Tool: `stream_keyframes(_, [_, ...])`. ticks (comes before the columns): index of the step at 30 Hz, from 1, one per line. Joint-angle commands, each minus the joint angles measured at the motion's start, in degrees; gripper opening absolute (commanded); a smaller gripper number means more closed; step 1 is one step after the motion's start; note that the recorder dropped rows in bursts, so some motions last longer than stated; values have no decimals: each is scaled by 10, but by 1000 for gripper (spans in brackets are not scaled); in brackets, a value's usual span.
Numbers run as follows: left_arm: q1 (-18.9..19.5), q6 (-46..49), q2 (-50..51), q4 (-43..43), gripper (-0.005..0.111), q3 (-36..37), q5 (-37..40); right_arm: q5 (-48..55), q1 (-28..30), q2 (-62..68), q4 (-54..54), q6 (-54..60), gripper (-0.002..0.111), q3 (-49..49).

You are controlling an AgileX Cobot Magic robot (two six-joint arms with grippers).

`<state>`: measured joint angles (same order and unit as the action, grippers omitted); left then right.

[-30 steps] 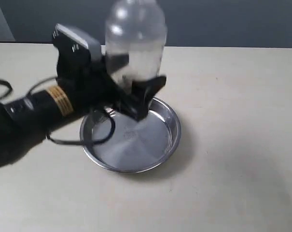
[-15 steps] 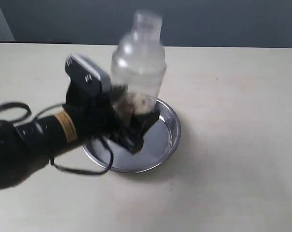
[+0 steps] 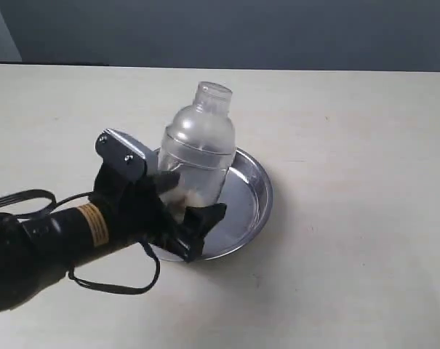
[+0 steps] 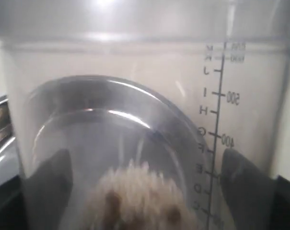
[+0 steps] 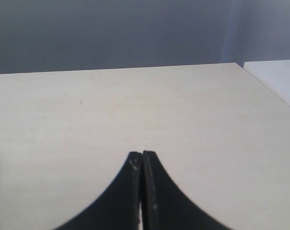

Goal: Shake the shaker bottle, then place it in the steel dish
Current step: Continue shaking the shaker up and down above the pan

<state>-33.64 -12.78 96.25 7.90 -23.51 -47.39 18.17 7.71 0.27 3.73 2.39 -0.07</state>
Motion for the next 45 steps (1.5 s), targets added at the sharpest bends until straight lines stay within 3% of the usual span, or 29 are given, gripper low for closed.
stream_keyframes(1, [-2,59,-87,-14,0,-43,-26,-7,2,-3,0,1,-1,1])
stream_keyframes(2, [-2,75,-100,-6,0,-61,47,-7,2,-3,0,1,-1,1])
stream_keyframes(4, [-2,81,-100,-6,0,-60,54,-7,2,-3,0,1,-1,1])
stream_keyframes(8, [-2,110,-94,-47,0,-56,-37,-7,2,-3,0,1,-1,1])
stream_keyframes(9, [-2,128,-97,-51,0,-58,-113,-7,2,-3,0,1,-1,1])
stream_keyframes(10, [-2,135,-110,-55,0,-67,-137,-7,2,-3,0,1,-1,1])
stream_keyframes(12, [-2,124,-150,-53,0,-105,26,-7,2,-3,0,1,-1,1])
stream_keyframes(13, [-6,92,-118,-41,0,-101,130,-7,2,-3,0,1,-1,1])
stream_keyframes(14, [-7,76,-78,-44,0,-85,116,-7,2,-3,0,1,-1,1])
stream_keyframes(16, [-7,8,-17,-28,0,-38,-13,-7,2,-3,0,1,-1,1])
stream_keyframes(18, [-7,13,-16,-33,0,-13,-155,-7,2,-3,0,1,-1,1])
stream_keyframes(20, [-6,28,-54,-56,0,-26,-187,-7,2,-3,0,1,-1,1])
stream_keyframes(23, [-6,116,-159,-49,0,-99,9,-7,2,-3,0,1,-1,1])
stream_keyframes(24, [-7,131,-170,-38,0,-125,122,-7,2,-3,0,1,-1,1])
stream_keyframes(25, [-7,133,-156,-35,0,-127,157,-7,2,-3,0,1,-1,1])
stream_keyframes(27, [-7,96,-80,-79,0,-84,127,-7,2,-3,0,1,-1,1])
stream_keyframes(29, [-7,35,-30,-58,0,-35,-11,-7,2,-3,0,1,-1,1])
stream_keyframes(30, [-7,35,-28,-39,0,-22,-83,-7,2,-3,0,1,-1,1])
stream_keyframes(32, [-7,38,-67,-47,0,-33,-117,-7,2,-3,0,1,-1,1])
stream_keyframes(34, [-6,91,-138,-44,0,-80,-19,-7,2,-3,0,1,-1,1])
stream_keyframes(36, [-8,136,-178,-37,0,-135,144,-7,2,-3,0,1,-1,1])
stream_keyframes(37, [-8,136,-173,-37,0,-139,173,-7,2,-3,0,1,-1,1])
stream_keyframes(39, [-7,111,-114,-54,0,-103,140,-7,2,-3,0,1,-1,1])
stream_keyframes(42, [-7,21,-24,-16,0,-33,-12,-7,2,-3,0,1,-1,1])
stream_keyframes(45, [-7,35,-41,-14,0,-24,-145,-7,2,-3,0,1,-1,1])
